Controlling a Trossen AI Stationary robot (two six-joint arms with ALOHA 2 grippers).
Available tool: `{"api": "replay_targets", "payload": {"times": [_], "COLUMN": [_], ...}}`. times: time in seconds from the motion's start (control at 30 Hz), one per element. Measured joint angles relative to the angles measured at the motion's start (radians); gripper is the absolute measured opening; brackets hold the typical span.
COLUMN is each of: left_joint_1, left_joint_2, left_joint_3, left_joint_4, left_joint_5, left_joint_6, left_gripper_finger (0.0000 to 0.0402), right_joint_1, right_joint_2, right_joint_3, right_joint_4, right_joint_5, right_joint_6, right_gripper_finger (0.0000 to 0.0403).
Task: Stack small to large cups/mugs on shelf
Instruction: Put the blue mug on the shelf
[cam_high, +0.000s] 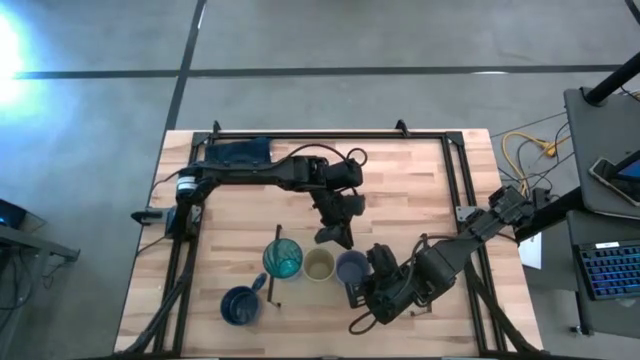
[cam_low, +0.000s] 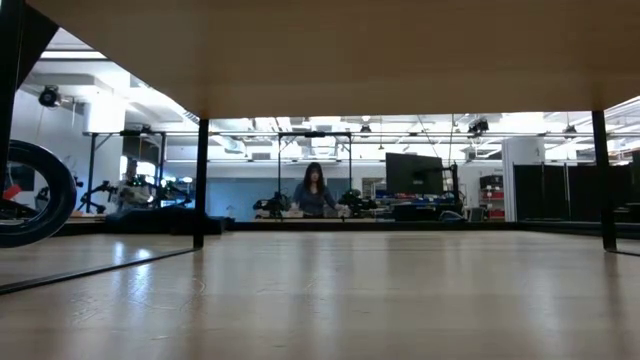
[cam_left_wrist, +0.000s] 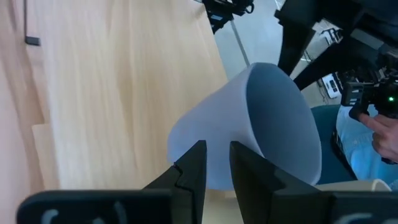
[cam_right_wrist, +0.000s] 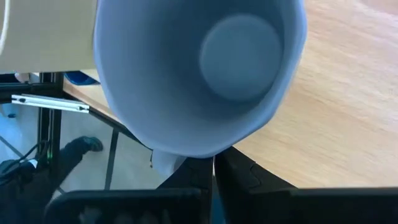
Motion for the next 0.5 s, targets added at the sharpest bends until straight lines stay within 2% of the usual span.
{"api": "replay_targets", "payload": {"times": [0.33, 0.5], "left_joint_1": [0.043, 0.063], "left_joint_2": [-0.004, -0.036], "left_joint_3": [0.008, 0.021], "left_joint_4": [-0.025, -0.037], "left_joint_5": [-0.001, -0.002], "left_joint_6": [-0.001, -0.002], "left_gripper_finger": [0.0056, 0.0056], "right_joint_1": [0.009, 0.021], "right_joint_2": [0.0, -0.011], "right_joint_3": [0.0, 0.0], "right_joint_4": [-0.002, -0.048], "right_joint_5": [-0.024, 0.003], "right_joint_6": [-0.003, -0.003], "right_gripper_finger": [0.0009, 0.0009]}}
